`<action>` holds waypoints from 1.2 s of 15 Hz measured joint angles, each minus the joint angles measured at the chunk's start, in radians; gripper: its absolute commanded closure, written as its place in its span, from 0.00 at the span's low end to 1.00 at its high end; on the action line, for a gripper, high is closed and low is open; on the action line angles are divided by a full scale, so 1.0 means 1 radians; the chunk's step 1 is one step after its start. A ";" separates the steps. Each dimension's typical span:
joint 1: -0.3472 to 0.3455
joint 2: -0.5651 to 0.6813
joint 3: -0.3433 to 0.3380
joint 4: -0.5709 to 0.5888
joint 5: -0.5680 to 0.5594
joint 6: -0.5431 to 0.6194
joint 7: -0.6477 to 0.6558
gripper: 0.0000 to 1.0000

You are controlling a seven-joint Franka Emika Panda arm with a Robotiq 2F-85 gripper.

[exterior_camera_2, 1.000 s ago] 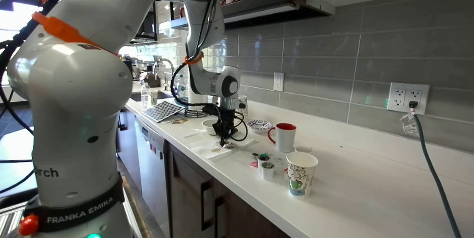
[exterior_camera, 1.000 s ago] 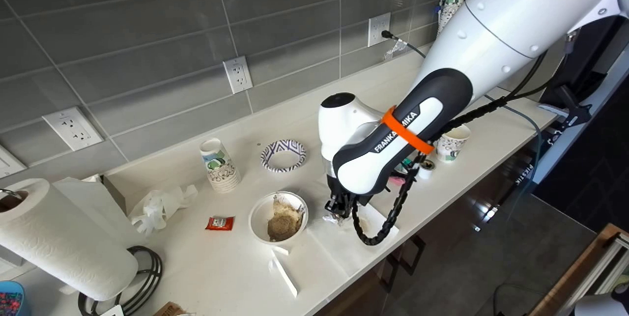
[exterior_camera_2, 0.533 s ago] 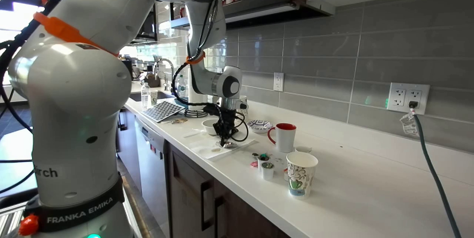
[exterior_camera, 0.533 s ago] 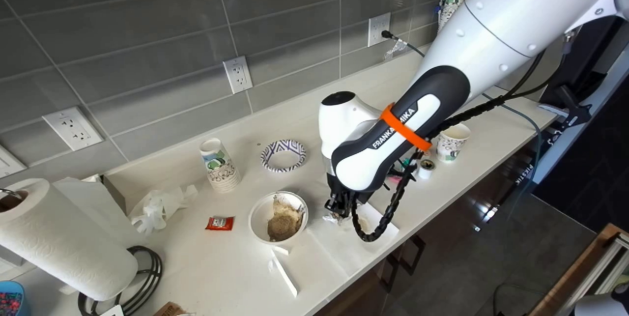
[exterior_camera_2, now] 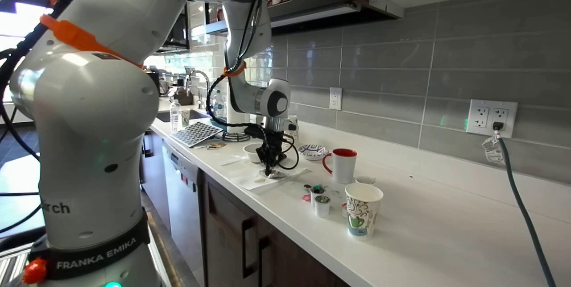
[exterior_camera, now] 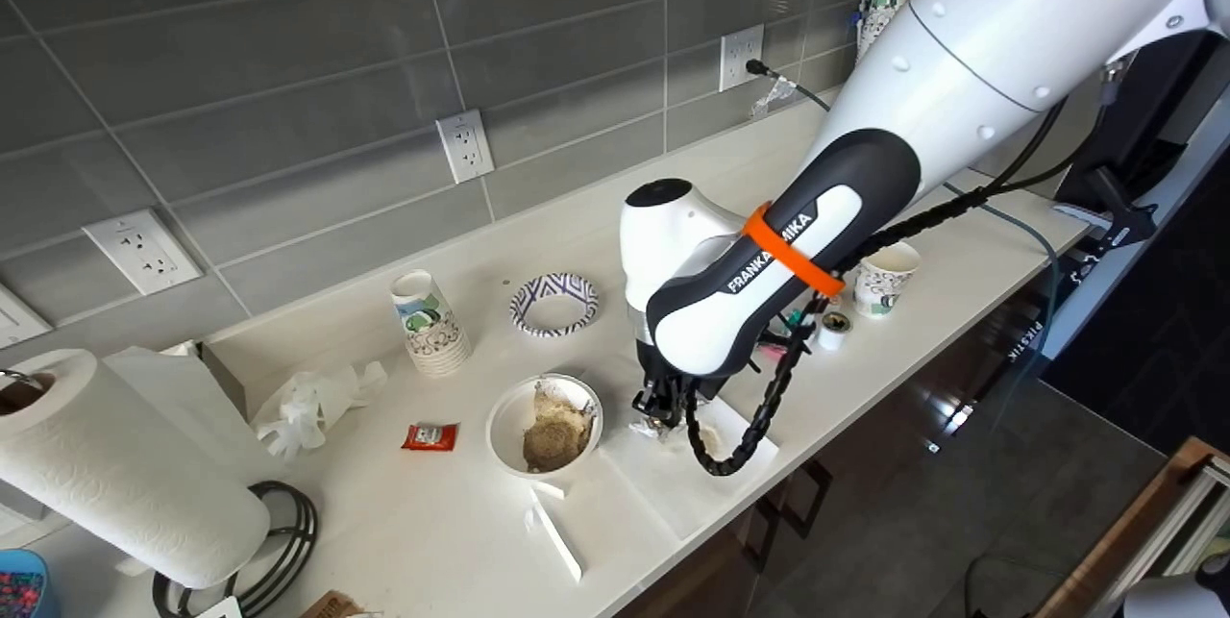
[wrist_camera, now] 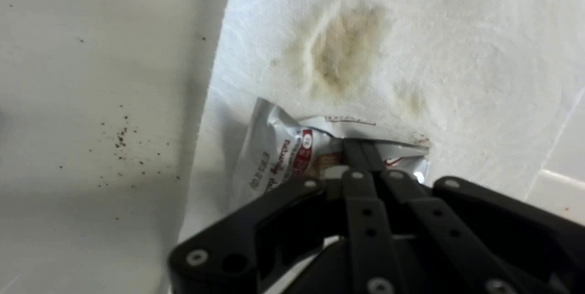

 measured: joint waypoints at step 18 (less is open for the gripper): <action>0.022 -0.003 -0.002 -0.001 -0.009 0.001 0.000 1.00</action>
